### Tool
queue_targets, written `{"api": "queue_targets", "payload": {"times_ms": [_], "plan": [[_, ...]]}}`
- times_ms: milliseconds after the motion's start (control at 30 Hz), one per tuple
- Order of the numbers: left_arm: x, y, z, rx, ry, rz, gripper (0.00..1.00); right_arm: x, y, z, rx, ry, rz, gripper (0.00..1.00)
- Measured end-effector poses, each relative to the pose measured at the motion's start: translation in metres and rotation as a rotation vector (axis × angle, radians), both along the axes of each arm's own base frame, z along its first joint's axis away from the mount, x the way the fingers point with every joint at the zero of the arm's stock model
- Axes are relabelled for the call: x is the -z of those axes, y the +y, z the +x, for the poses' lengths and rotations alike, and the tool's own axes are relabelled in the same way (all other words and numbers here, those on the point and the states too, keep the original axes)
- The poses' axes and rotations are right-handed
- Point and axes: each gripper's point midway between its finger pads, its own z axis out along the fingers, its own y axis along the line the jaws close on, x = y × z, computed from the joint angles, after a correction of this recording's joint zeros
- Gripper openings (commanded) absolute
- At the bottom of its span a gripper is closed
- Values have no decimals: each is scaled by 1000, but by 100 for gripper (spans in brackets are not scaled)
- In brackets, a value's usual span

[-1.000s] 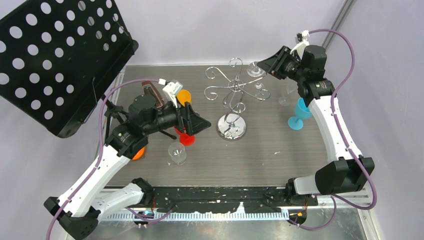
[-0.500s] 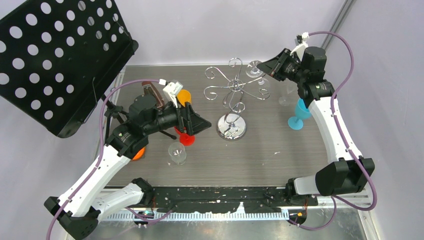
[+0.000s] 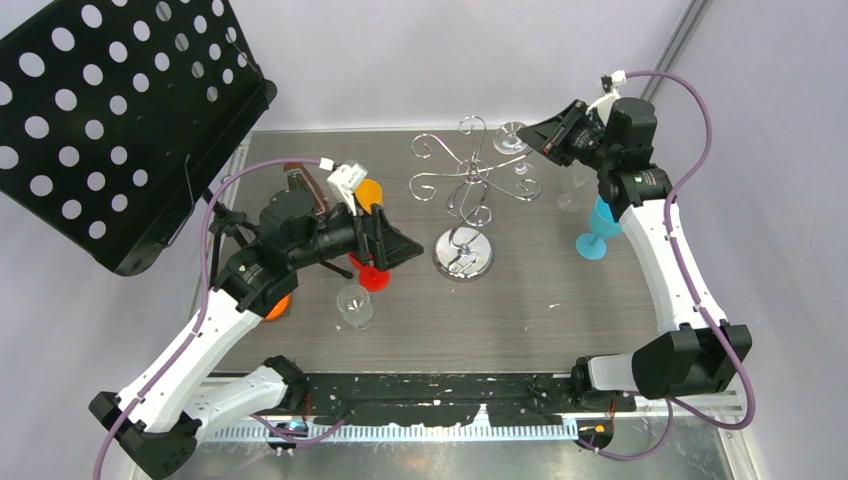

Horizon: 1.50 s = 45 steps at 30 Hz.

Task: Take the wine glass off the wine glass rack
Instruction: Pick up the wine glass from the wine rack.

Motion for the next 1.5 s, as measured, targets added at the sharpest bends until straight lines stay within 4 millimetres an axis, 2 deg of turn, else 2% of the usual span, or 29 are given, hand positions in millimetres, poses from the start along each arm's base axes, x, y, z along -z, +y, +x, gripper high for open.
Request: {"api": "queue_targets", "payload": {"times_ms": [233,500,600,833,1167,1300,1500], "plan": [[4,-2,2,6,12,7,82,1,-12,-1,68,53,99,6],[8,-3,3,8,21,13,82,3,-37,4,159,81,208,6],[12,-4,2,9,28,18,81,4,-41,6,165,93,241,6],[18,-4,3,10,37,24,82,5,-39,-3,147,86,286,6],[21,-5,4,9,38,23,82,-18,-37,-28,120,9,301,6],[23,-5,4,9,40,20,82,-21,-35,-31,110,0,301,6],[24,-6,4,15,41,15,82,-21,-12,-33,52,14,294,6]]}}
